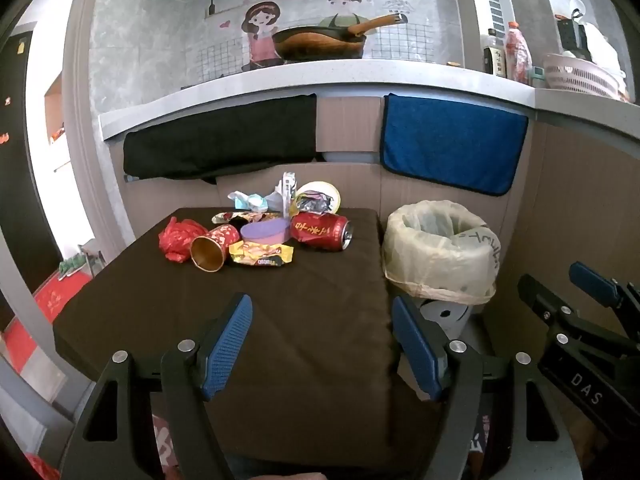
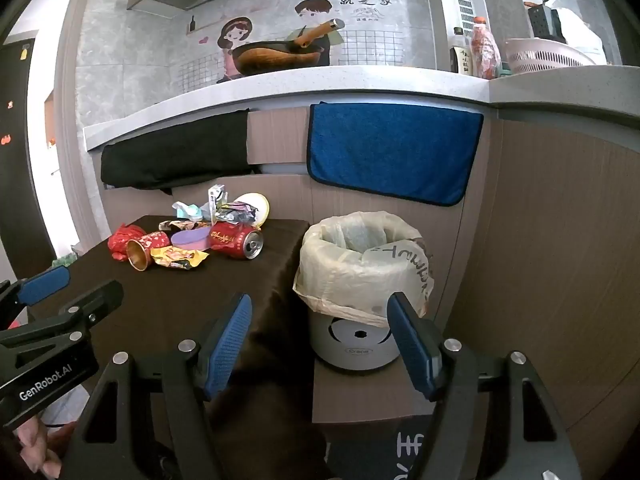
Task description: Collect trash
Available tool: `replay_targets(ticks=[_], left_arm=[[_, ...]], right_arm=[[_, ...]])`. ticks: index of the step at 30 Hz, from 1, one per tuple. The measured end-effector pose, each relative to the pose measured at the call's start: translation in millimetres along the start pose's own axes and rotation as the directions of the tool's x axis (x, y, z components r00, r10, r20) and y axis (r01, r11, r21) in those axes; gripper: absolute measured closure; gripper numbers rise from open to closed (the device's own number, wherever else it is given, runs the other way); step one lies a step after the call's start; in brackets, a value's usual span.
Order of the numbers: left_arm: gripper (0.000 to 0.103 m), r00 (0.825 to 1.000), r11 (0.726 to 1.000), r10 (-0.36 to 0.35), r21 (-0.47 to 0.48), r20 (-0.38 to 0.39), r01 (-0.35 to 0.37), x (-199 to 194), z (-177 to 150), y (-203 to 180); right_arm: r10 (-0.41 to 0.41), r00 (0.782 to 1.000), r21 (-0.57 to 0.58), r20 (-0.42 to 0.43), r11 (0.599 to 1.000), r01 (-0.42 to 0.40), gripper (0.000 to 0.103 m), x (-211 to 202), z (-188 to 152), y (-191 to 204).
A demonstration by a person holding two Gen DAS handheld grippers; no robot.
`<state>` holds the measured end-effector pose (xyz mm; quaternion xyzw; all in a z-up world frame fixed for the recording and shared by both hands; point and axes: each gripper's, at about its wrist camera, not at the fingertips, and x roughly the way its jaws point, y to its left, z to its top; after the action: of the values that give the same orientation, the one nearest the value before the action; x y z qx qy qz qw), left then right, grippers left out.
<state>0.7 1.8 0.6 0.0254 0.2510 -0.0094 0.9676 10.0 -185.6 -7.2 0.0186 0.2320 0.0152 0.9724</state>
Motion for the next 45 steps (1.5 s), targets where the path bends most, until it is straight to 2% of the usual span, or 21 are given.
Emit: replay_targets(ticks=[13, 28, 45], left_arm=[[0.030, 1.000, 1.000, 0.001, -0.003, -0.001, -0.001, 0.0, 0.3, -1.9], [0.030, 0.998, 1.000, -0.025, -0.006, 0.051, 0.026, -9.6, -2.3, -6.6], [0.030, 0.997, 0.999, -0.037, -0.005, 0.061, 0.037, -14.9, 0.8, -5.8]], right_arm=[[-0.007, 1.000, 0.000, 0.005, 1.000, 0.007, 0.035, -0.4, -1.2, -2.6], [-0.020, 1.000, 0.008, 0.022, 1.000, 0.019, 0.035, -8.6, 2.0, -2.8], [-0.025, 0.999, 0.016, 0.036, 1.000, 0.025, 0.035, -12.4, 5.6, -3.5]])
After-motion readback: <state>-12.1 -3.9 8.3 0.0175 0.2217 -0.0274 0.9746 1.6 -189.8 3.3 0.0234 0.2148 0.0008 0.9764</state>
